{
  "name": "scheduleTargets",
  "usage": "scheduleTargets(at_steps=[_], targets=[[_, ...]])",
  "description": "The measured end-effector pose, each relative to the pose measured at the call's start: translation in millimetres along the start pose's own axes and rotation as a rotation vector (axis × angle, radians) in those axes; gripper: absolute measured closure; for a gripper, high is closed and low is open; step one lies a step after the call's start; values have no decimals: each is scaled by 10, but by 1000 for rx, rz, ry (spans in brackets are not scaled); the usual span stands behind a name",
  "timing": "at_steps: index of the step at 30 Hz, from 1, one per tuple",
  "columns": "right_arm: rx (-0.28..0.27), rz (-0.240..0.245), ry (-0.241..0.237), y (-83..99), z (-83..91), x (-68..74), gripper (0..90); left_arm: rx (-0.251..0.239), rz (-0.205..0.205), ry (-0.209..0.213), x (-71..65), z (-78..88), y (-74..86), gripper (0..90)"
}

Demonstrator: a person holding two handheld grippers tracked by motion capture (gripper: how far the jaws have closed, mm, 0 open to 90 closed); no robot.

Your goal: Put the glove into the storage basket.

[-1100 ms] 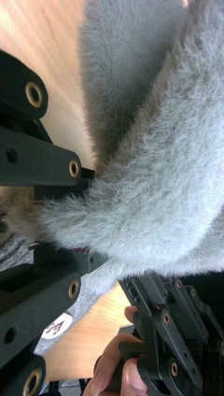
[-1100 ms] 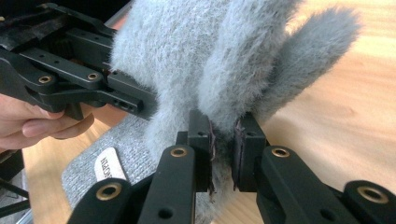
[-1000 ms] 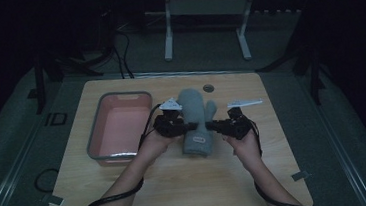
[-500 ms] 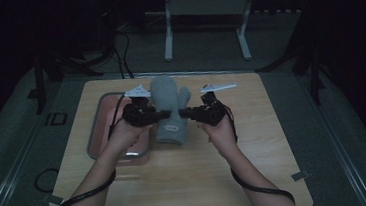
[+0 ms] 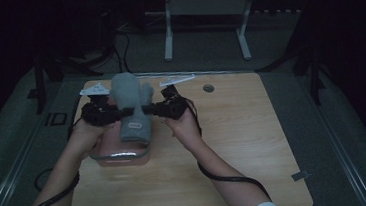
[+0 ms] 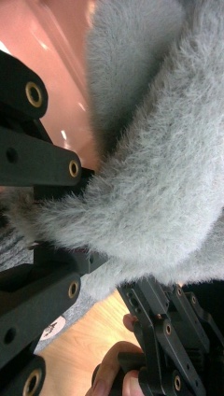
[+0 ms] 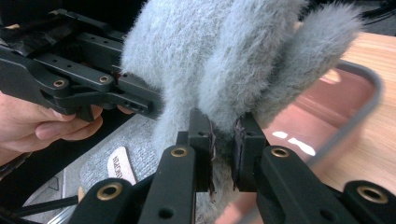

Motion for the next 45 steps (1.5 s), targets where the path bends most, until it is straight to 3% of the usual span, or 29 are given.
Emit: scheduleTargets(at_steps=[5, 14, 19, 23, 26, 28, 31, 35, 37, 39, 42, 45], targets=[[39, -10, 4, 20, -269, -9, 807, 19, 50, 4, 168, -86, 207, 755], [153, -44, 49, 228, -701, -234, 806, 124, 117, 16, 420, -435, 513, 755], [213, -53, 110, 300, -898, -327, 806, 192, 146, -10, 530, -596, 612, 754], [256, -67, 164, 349, -998, -393, 772, 278, 134, -61, 581, -721, 645, 753], [252, -60, 187, 351, -967, -415, 703, 356, 136, -80, 594, -854, 671, 752], [246, -51, 195, 345, -923, -427, 697, 421, 140, -120, 612, -945, 704, 751], [208, -49, 174, 303, -808, -408, 671, 429, 173, -106, 612, -1002, 697, 745], [168, -33, 159, 264, -666, -365, 633, 445, 179, -132, 638, -1007, 717, 703], [155, -30, 148, 264, -615, -340, 599, 455, 178, -180, 662, -1004, 725, 640], [148, -15, 149, 278, -572, -323, 558, 474, 171, -258, 702, -1001, 731, 536], [134, -9, 137, 304, -510, -317, 500, 494, 126, -348, 731, -983, 710, 412], [149, -17, 132, 348, -453, -348, 429, 485, 129, -360, 725, -970, 693, 375]])
Point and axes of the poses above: each handheld gripper's, and its own axes: z roughly backward along the jaws, y roughly out of its underside, x roughly to its left, the point moved 8 cm from there along -z, roughly forward along the jaws, and after that the axes turned 12 degrees about x, right-handed, at the moved point
